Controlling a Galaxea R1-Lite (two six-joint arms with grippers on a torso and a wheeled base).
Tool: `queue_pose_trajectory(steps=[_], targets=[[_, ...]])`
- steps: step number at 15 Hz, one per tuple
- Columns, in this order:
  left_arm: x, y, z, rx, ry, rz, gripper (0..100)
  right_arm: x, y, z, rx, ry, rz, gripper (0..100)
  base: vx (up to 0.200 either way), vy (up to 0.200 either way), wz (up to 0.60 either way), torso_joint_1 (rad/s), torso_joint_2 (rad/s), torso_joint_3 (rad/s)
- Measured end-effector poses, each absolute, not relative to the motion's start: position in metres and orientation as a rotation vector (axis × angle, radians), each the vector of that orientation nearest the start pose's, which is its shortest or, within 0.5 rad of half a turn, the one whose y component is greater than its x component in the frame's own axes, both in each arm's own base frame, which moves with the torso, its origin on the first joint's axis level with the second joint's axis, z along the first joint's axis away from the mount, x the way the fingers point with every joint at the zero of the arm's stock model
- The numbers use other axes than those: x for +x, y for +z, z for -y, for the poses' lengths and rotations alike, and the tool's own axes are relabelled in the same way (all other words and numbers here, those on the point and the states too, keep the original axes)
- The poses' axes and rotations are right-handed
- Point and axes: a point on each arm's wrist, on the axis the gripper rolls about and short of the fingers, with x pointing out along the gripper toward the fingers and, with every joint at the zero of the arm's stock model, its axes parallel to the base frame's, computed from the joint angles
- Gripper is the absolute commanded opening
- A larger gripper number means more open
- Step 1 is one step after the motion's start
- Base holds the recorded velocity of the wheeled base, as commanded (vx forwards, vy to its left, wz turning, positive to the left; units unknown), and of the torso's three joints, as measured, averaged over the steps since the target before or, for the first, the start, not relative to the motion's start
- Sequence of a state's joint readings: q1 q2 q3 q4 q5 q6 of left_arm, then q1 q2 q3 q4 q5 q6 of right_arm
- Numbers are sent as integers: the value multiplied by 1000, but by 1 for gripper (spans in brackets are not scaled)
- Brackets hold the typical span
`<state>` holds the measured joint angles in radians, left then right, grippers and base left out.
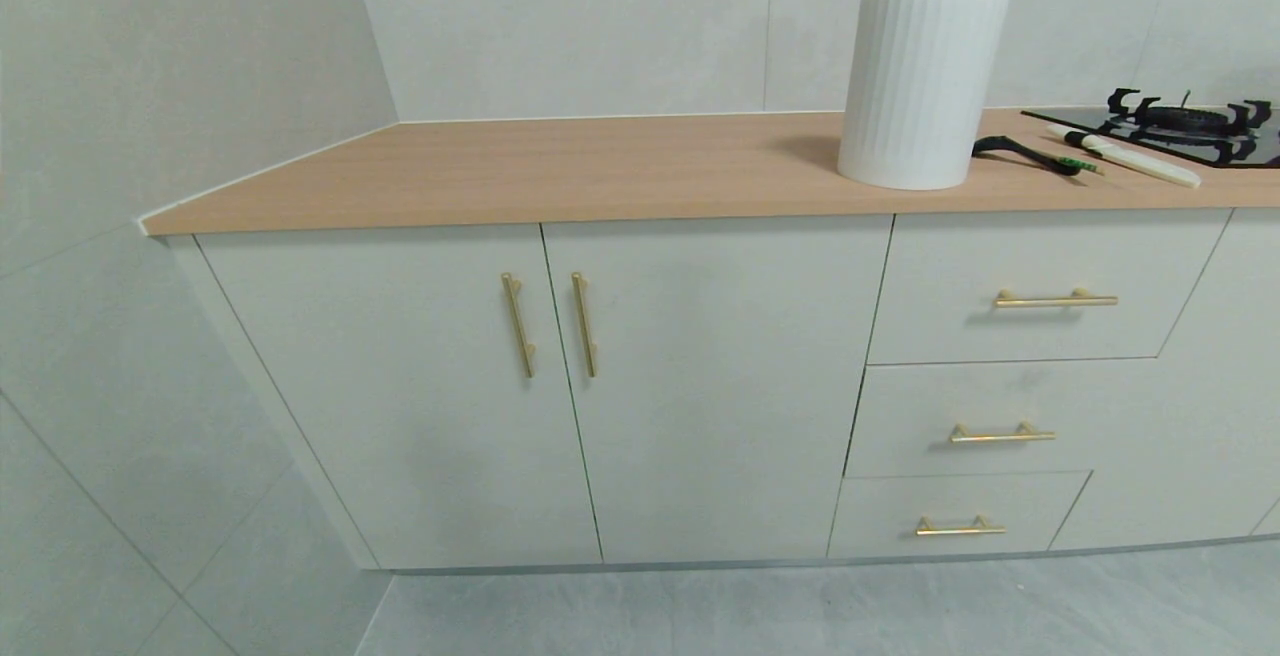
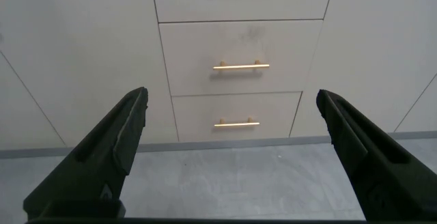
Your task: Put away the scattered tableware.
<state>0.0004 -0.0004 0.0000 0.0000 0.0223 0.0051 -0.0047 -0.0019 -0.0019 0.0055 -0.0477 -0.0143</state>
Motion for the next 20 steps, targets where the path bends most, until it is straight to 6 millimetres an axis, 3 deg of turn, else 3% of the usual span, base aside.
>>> queue_pose_trajectory(steps=[15,20], targets=[[-23,75,0,-2,24,1,100,-23,75,1,8,-54,-4,100,0,0,0,0,0,0],[-23,75,-1,-3,24,0,100,-23,75,1,8,-54,-4,100,0,-200,0,0,1,2]])
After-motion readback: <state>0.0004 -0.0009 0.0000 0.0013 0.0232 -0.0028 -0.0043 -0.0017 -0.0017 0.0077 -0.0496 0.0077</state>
